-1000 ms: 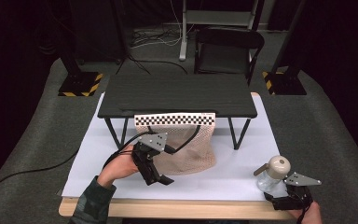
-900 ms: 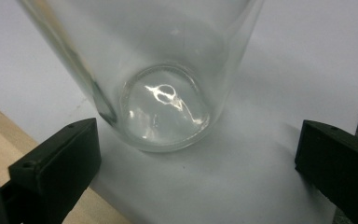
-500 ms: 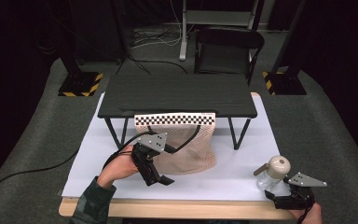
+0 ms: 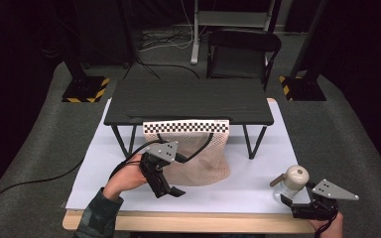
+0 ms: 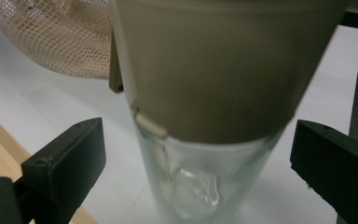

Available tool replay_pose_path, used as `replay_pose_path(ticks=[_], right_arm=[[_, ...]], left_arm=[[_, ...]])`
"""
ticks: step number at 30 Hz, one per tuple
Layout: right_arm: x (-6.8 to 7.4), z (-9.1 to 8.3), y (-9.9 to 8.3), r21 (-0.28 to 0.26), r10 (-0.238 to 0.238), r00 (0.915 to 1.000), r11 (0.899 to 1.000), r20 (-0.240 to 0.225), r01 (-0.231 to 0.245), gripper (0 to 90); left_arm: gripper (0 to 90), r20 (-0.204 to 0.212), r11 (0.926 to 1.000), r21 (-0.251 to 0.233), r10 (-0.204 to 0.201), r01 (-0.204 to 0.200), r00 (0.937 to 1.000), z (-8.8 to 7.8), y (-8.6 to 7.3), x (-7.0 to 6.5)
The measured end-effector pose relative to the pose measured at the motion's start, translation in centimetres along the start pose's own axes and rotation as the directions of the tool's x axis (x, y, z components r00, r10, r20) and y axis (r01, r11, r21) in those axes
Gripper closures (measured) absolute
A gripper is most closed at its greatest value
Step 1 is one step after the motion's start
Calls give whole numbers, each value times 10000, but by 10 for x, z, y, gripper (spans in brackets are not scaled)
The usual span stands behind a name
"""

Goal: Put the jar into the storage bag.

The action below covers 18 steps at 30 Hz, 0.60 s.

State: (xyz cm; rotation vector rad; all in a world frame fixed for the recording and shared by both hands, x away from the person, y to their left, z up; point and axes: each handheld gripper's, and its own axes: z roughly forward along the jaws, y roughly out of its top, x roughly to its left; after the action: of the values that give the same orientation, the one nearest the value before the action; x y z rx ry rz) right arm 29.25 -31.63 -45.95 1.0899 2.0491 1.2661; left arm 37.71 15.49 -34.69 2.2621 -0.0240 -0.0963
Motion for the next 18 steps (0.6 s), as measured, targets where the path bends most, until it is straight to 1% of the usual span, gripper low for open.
replay_pose_path(ticks=[2,5,8,9,13,15,17,18], right_arm=[[1,1,3,-141,-14,10000,9999,-8,14,33],[1,2,6,-343,96,9999,9994,-125,-100,38],[-1,4,7,-371,159,9998,9992,-142,-164,45],[-2,5,7,-395,248,9994,9989,-220,-257,52],[-6,7,6,-468,443,9987,9979,-233,-453,67],[-7,7,5,-495,530,9982,9973,-296,-544,102],[-9,7,3,-525,609,9974,9966,-379,-629,178],[-10,7,3,-534,636,9971,9964,-428,-658,200]], left_arm=[[0,3,10000,-9,-14,14,10000,0,0,0],[0,-2,10000,24,-3,3,10000,0,0,0],[0,0,10000,17,24,-24,10000,0,0,0],[0,-1,10000,-4,15,-15,10000,0,0,0],[0,26,10000,-22,35,-35,10000,-1,0,-1],[0,35,10000,-7,34,-34,10000,-1,0,0],[0,27,10000,6,34,-34,10000,-1,0,0],[0,29,10000,3,38,-38,10000,-1,0,0]])
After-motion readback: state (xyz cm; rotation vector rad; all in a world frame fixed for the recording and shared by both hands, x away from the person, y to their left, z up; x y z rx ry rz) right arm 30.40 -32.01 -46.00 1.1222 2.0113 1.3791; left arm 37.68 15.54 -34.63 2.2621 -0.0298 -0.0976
